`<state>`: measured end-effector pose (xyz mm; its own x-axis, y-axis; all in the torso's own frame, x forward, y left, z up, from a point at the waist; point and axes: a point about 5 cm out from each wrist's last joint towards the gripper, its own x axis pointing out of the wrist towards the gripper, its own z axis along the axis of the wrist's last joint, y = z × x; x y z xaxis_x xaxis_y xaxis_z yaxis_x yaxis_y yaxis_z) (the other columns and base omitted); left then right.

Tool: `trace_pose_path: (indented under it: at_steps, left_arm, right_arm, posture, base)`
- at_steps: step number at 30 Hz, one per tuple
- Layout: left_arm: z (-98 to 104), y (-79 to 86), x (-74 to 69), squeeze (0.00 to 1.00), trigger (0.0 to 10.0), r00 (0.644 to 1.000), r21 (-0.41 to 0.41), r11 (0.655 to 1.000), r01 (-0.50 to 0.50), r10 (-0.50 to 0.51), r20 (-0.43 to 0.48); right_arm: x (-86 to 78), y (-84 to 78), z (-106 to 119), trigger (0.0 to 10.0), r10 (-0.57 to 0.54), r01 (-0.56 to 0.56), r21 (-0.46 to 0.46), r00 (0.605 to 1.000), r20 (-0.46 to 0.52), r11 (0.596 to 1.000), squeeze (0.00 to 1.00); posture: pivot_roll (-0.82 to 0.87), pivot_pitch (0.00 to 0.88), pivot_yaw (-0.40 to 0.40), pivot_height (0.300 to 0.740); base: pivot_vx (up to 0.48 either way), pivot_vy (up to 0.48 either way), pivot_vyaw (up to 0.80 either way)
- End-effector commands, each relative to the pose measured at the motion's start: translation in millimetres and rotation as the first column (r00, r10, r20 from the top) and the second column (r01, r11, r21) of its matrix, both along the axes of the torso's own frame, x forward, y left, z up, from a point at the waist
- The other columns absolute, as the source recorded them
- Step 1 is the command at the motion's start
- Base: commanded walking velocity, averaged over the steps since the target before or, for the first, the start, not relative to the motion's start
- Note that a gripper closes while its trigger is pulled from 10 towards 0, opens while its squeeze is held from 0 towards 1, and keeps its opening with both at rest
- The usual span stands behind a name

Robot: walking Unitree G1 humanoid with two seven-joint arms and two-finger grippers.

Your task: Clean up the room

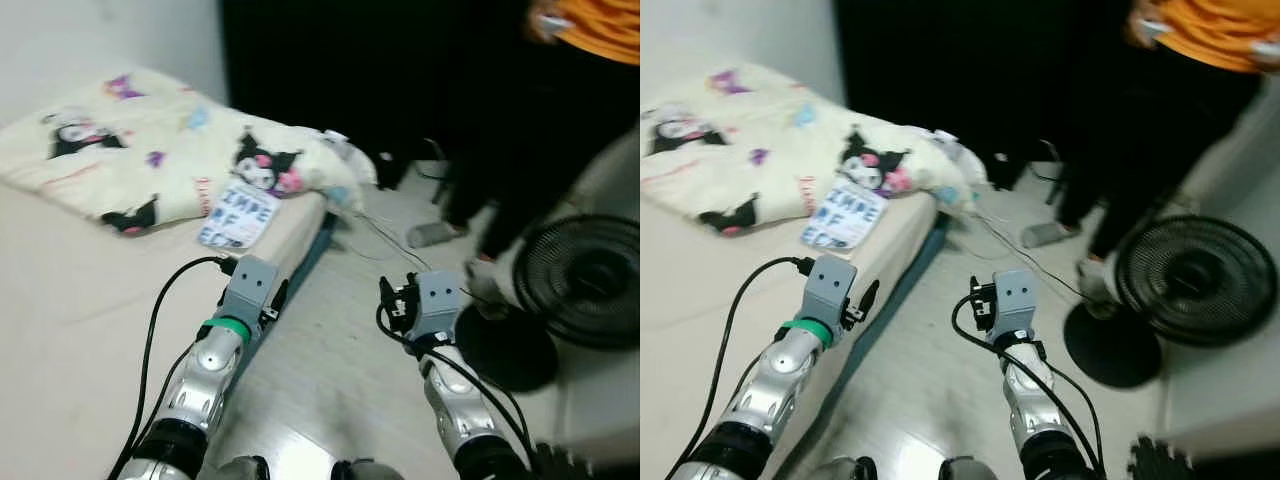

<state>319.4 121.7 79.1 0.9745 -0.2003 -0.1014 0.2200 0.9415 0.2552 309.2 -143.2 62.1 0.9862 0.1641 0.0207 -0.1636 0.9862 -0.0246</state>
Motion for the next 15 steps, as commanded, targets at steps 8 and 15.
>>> trace_pose_path:
  at_steps: [8,15]
  left_arm:
    - [-4.5,1.3,-2.6,0.0,10.0,1.0,0.008,1.0,-0.004,0.004,-0.021]
    - [-5.5,2.0,-2.7,0.0,10.0,1.0,0.012,1.0,-0.006,0.006,-0.028]
  right_arm:
    - [-3.8,-1.0,-5.9,10.0,-0.009,0.01,0.014,1.0,-0.028,1.0,0.0]
    - [-4.3,-0.6,-6.1,10.0,-0.012,0.012,0.021,1.0,-0.028,1.0,0.0]
  posture:
    - [0.01,0.101,0.047,0.74]
    - [0.01,0.105,0.048,0.74]
  base:
    - [0.0,0.0,-0.78]
    - [0.0,0.0,-0.78]
